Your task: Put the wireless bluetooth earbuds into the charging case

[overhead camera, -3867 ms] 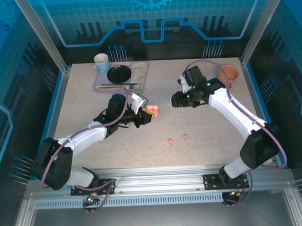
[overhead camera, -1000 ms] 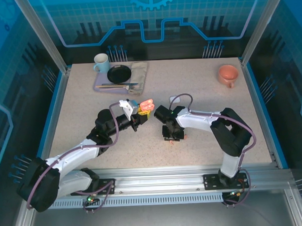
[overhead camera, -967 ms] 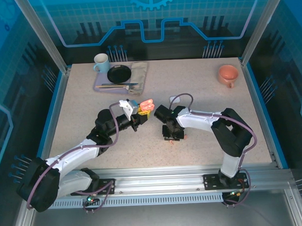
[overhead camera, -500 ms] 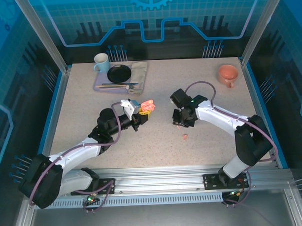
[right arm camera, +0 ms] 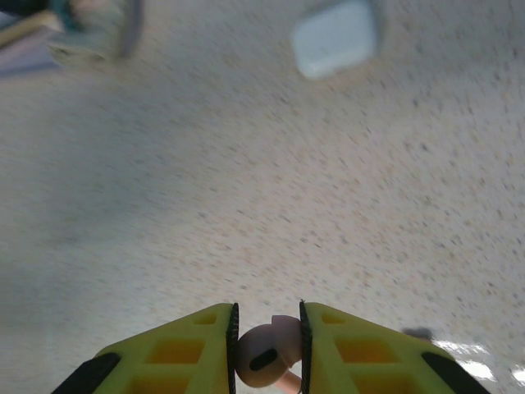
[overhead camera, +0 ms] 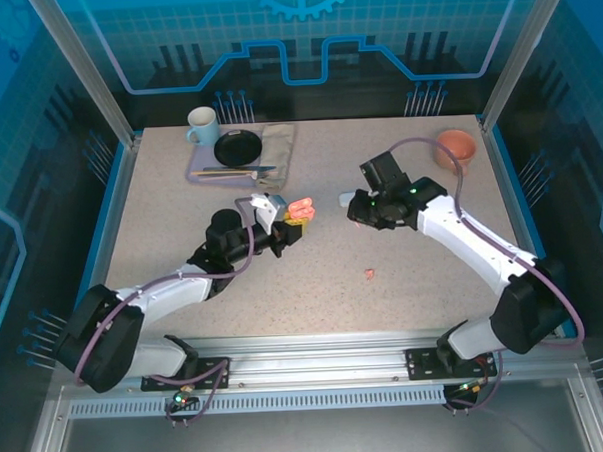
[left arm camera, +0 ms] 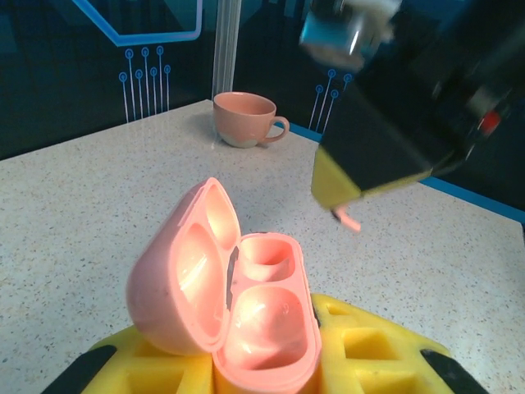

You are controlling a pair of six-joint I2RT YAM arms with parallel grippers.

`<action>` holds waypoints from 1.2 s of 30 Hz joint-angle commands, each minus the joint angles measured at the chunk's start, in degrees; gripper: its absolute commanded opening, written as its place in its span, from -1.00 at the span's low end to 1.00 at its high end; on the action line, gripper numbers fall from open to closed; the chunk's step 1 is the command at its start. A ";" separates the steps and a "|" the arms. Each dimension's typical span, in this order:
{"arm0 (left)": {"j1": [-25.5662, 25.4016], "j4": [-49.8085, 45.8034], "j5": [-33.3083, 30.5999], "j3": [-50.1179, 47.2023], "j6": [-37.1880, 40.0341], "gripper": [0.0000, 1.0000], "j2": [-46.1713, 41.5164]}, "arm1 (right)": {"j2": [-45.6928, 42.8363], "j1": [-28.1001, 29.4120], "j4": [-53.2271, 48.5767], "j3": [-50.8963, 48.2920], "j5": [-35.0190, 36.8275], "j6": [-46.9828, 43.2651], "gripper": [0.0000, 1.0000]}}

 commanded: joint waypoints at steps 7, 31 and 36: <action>0.33 2.85 4.71 4.89 -1.25 -1.00 3.58 | -2.73 -0.17 3.64 8.69 -3.68 -1.45 -0.48; -0.03 11.16 3.67 11.21 -8.65 -1.00 8.32 | -10.94 10.10 40.84 -5.96 1.12 -1.38 -0.45; -1.11 10.32 3.35 12.97 -7.96 -1.00 8.63 | -11.17 11.33 45.12 -8.84 3.22 -0.32 -0.45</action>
